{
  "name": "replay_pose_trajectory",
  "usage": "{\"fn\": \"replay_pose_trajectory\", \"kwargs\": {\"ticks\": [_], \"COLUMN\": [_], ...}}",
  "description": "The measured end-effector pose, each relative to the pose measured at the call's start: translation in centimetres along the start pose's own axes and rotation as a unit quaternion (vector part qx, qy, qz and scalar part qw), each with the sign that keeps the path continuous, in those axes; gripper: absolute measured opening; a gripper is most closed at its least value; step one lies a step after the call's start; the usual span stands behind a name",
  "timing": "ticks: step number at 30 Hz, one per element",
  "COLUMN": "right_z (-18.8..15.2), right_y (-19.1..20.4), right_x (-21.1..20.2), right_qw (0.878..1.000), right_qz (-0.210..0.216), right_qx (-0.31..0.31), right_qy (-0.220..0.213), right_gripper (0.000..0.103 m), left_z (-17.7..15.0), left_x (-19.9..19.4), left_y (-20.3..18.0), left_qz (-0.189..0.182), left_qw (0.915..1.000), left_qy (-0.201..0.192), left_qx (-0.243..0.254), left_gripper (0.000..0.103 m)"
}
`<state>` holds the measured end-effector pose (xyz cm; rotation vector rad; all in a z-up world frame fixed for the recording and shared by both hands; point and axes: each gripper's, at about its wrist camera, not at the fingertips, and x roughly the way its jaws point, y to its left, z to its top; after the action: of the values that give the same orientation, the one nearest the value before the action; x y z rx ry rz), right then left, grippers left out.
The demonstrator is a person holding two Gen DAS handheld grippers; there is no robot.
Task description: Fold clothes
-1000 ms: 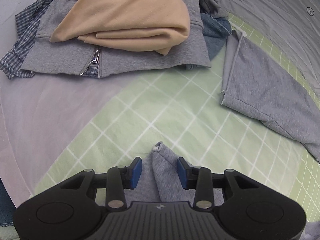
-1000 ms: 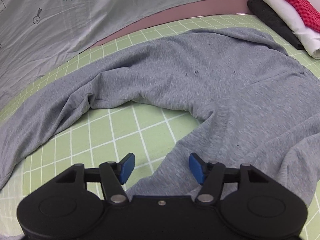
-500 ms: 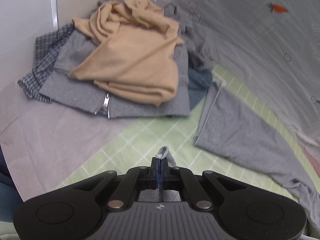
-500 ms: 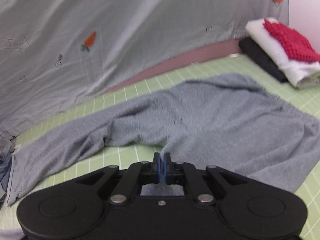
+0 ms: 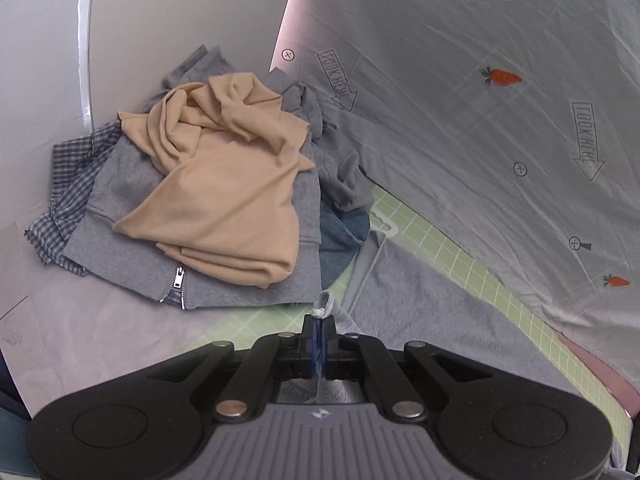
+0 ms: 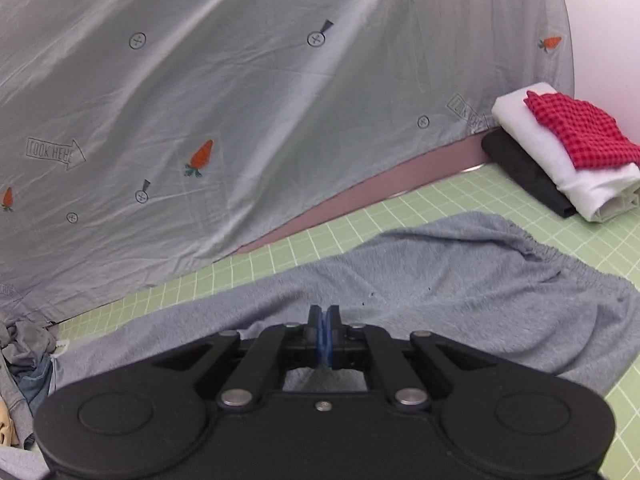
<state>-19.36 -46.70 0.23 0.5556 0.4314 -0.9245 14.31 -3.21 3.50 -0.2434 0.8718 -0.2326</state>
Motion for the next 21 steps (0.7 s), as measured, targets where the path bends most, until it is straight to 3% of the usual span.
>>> {"fn": "replay_pose_trajectory", "kwargs": {"ticks": [6, 9, 10, 12, 13, 15, 17, 18, 21], "right_z": [2.2, 3.2, 3.4, 3.4, 3.2, 2.7, 1.3, 0.6, -1.7], "right_y": [0.7, 1.3, 1.2, 1.3, 1.4, 2.0, 2.0, 2.0, 1.4], "right_x": [0.3, 3.7, 5.3, 9.1, 11.0, 12.7, 11.3, 10.6, 8.6], "right_qw": [1.0, 1.0, 1.0, 0.999, 0.999, 0.997, 0.997, 0.997, 0.996], "right_qz": [0.0, 0.008, 0.012, 0.008, 0.001, -0.02, -0.024, -0.026, -0.036], "right_qx": [-0.004, -0.009, -0.015, -0.027, -0.034, -0.041, -0.047, -0.05, -0.06], "right_qy": [-0.019, -0.004, 0.005, 0.026, 0.039, 0.064, 0.057, 0.053, 0.059], "right_gripper": [0.002, 0.002, 0.002, 0.003, 0.008, 0.034, 0.045, 0.054, 0.057], "left_z": [4.0, 5.8, 6.0, 6.0, 5.6, 4.7, 2.3, 1.0, -2.7], "left_x": [-1.3, 3.6, 6.1, 10.6, 12.0, 14.3, 14.1, 13.9, 13.1], "left_y": [-1.2, -2.5, -3.1, -4.4, -4.7, -5.0, -3.3, -2.3, 0.6], "left_qz": [-0.042, -0.057, -0.059, -0.031, -0.008, 0.029, 0.024, 0.025, 0.068], "left_qw": [0.9986, 0.998, 0.9978, 0.9988, 0.9997, 0.999, 0.9988, 0.9984, 0.9947], "left_qy": [-0.024, -0.023, -0.029, -0.038, -0.018, 0.017, 0.039, 0.049, 0.073], "left_qx": [-0.02, -0.015, -0.009, 0.008, 0.017, 0.029, 0.017, 0.014, 0.024], "left_gripper": [0.002, 0.003, 0.008, 0.015, 0.021, 0.024, 0.031, 0.039, 0.047]}}
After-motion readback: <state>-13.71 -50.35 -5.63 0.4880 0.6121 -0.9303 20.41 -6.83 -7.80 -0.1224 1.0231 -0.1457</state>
